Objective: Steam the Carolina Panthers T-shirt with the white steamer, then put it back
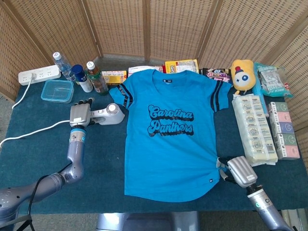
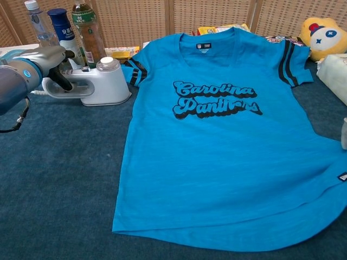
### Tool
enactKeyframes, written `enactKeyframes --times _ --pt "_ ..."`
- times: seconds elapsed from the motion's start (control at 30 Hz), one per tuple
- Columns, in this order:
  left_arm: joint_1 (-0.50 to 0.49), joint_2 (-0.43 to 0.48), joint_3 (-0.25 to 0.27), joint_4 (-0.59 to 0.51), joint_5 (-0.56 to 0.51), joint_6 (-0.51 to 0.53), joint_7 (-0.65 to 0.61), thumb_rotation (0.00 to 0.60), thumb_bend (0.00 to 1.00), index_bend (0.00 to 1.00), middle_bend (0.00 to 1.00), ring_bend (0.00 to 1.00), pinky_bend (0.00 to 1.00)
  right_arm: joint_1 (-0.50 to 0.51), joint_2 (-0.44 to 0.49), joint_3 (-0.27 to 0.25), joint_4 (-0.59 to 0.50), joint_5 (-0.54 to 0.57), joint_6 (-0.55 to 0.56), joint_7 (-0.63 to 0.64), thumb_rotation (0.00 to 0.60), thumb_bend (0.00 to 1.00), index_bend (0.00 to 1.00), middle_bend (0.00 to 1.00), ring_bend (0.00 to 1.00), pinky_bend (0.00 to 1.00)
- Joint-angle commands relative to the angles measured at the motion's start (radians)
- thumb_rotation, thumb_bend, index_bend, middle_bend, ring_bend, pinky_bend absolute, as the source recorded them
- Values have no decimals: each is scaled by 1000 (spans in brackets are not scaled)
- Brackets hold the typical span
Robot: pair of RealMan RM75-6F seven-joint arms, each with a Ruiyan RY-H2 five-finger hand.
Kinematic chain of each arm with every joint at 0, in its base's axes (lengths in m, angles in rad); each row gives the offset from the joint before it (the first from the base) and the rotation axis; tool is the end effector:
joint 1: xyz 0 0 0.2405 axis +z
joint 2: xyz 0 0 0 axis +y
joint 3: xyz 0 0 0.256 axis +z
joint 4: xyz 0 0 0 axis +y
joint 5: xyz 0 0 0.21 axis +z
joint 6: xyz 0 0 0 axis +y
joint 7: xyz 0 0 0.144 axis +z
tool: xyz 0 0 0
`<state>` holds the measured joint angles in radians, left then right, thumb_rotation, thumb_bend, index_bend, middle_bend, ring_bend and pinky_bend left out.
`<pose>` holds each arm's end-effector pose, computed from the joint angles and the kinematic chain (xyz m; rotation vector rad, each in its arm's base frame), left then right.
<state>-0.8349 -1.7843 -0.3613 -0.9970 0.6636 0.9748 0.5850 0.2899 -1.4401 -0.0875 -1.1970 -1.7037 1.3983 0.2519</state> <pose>-0.1997 0.4246 -0.0152 -1.4000 -1.0096 -0.6538 -0.3032 -0.2161 0.0480 1.7807 -0.9744 1.0841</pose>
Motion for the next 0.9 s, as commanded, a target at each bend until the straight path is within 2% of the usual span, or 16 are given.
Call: enactKeyframes --times 0.03,0.1,0.17,0.47,0.57,0.73,0.9 --pt "-13 -20 -4 43 -9 -16 4 532 481 288 296 263 360 -2 5 1 -7 3 -1 -1 600 523 719 635 636 721" --pt "-19 -31 -10 67 -14 -25 2 570 498 329 314 284 399 -2 8 3 -14 6 -3 -3 600 523 719 635 637 722" --pt "-21 -37 -14 82 -15 -33 -6 597 515 386 384 352 447 -1 10 5 -19 6 -4 -7 600 523 719 635 637 723" --pt "-7 -31 -15 96 22 -48 -69 600 549 569 562 516 606 2 13 10 -38 9 -13 -22 600 523 721 636 638 725" --pt "10 -8 -14 78 49 -67 -126 600 549 611 643 592 663 3 14 14 -46 10 -14 -28 600 523 721 636 639 727" --pt "39 30 -1 55 126 -79 -232 600 549 635 695 630 689 3 18 18 -57 13 -14 -36 600 523 722 636 640 728" --pt "72 64 10 19 225 -58 -366 600 547 638 707 636 700 3 17 21 -63 14 -15 -40 600 522 722 637 640 730"
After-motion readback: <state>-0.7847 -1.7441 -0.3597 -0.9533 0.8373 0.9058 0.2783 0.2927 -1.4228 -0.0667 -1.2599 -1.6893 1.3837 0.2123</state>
